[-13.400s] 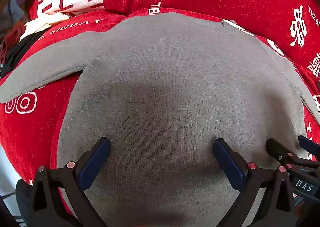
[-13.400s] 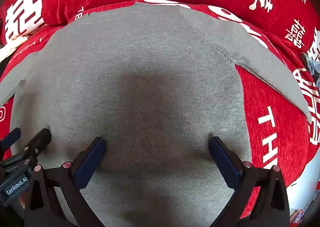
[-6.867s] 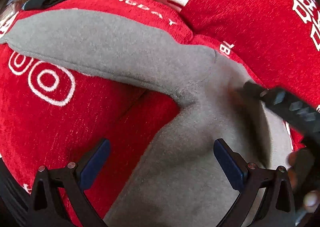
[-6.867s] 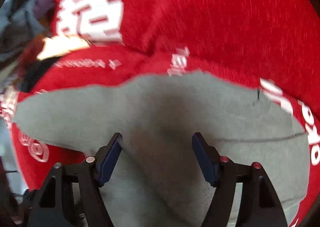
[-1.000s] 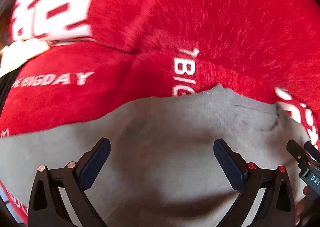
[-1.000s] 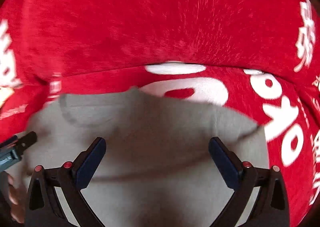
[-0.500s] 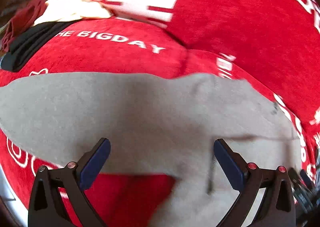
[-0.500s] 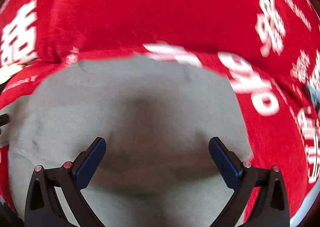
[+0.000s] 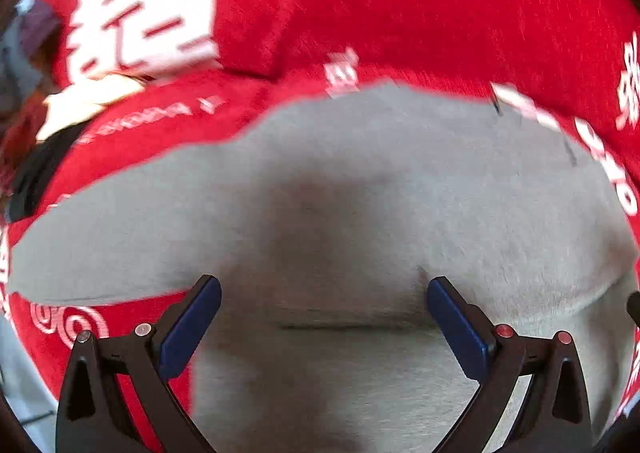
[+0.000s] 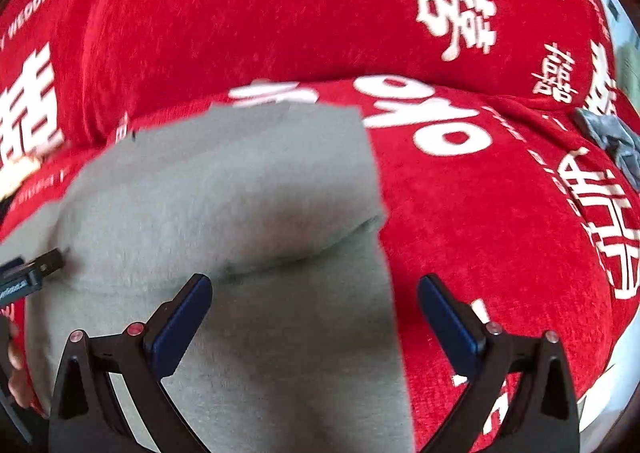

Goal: Fold small clothes

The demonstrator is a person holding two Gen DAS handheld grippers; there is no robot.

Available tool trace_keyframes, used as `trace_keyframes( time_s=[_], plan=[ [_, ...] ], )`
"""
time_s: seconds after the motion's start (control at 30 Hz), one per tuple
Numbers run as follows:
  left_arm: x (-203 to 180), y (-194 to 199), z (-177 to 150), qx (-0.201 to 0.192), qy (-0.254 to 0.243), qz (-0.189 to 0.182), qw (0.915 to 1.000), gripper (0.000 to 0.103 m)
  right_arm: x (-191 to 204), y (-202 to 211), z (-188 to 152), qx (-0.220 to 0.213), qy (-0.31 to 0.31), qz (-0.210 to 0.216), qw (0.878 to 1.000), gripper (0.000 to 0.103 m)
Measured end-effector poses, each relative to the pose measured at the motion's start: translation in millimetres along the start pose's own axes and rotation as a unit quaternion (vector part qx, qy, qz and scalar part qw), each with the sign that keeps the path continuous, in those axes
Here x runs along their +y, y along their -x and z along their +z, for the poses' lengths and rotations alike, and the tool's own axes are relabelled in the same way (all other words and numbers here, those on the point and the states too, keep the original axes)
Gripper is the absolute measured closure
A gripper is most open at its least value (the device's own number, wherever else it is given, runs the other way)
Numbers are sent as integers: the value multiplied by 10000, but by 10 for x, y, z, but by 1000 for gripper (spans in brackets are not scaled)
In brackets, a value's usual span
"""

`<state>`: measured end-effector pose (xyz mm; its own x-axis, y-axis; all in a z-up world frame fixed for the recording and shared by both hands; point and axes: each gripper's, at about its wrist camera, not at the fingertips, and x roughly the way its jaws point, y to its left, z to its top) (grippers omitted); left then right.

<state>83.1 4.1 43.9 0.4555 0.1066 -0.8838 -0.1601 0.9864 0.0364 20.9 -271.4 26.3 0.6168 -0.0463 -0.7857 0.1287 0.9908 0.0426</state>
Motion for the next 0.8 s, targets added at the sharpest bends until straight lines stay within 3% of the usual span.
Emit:
trace_keyframes(
  time_s=[0.1, 0.17, 0.27, 0.3, 0.43, 0.53, 0.63, 0.67, 0.77, 0.8],
  plan=[
    [12, -39, 11, 189, 132, -241, 9994, 0, 152, -89, 91, 29, -56, 224, 9997, 1],
    [-10, -232, -43, 539, 109, -77, 9985, 0, 412, -245, 122, 52, 257, 346, 9991, 1],
    [139, -208, -97, 489, 402, -315, 9975, 0, 689, -578, -2, 470, 744, 190, 9959, 0],
    [206, -171, -117, 500, 507, -356, 9968, 0, 677, -511, -22, 228, 644, 185, 9975, 0],
    [884, 103, -292, 24, 1361, 54, 9907, 0, 648, -431, -131, 208, 609, 245, 9976, 0],
    [1753, 151, -497, -186, 2635, 214, 9642, 0, 704, -403, -246, -62, 887, 118, 9960, 0],
    [2640, 177, -794, -423, 3956, 567, 9157, 0, 683, -397, -302, -271, 849, 84, 9960, 0],
    [2945, 168, -913, -510, 4394, 560, 8951, 0, 677, -400, -287, -273, 852, 76, 9960, 0],
    [3592, 17, -1137, -525, 5176, 372, 8532, 0, 693, -405, -271, -286, 847, 54, 9960, 0],
    [3721, -11, -1181, -561, 5311, 274, 8450, 0, 696, -414, -276, -294, 849, 49, 9959, 0]
  ],
)
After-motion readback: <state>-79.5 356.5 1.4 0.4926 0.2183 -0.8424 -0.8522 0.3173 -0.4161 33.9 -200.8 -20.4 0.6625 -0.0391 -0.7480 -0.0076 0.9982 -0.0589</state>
